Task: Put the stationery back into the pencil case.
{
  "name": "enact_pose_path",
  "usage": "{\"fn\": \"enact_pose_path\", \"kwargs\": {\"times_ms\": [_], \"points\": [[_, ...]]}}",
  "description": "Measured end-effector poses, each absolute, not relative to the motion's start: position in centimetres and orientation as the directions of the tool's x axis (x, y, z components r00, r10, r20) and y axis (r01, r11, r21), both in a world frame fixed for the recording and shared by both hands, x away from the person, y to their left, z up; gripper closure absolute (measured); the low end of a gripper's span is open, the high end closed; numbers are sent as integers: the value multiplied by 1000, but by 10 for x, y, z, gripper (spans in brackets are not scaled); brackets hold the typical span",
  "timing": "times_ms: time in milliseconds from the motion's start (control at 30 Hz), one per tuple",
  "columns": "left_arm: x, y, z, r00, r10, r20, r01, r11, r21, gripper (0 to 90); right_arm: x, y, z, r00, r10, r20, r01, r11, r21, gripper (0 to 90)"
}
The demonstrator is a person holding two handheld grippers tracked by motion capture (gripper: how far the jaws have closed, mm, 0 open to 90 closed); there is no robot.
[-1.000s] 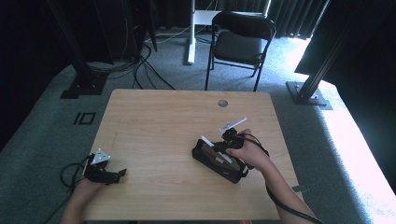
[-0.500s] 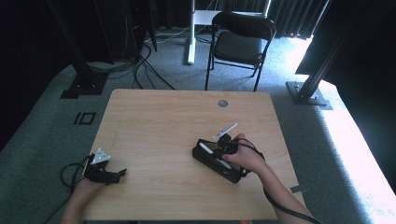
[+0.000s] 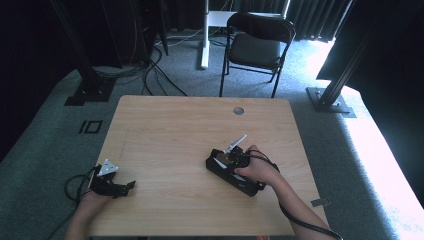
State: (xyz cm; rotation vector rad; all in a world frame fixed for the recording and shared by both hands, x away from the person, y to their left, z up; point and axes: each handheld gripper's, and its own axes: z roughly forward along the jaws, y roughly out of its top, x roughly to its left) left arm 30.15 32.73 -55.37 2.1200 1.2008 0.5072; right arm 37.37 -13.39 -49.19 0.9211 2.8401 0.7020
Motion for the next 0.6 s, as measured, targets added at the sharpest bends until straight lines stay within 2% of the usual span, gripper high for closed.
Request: {"fn": "enact_pose_path", "kwargs": {"times_ms": [233,600], "points": [[302,327,-554,508,861,18,614,-376,694,20,375,-138,-487,-814,575,75,540,704,461,735],[302,327,-554,508,861,18,614,-377,694,20,373,-150,-456,-806,585,91,515,618,594,669]]}}
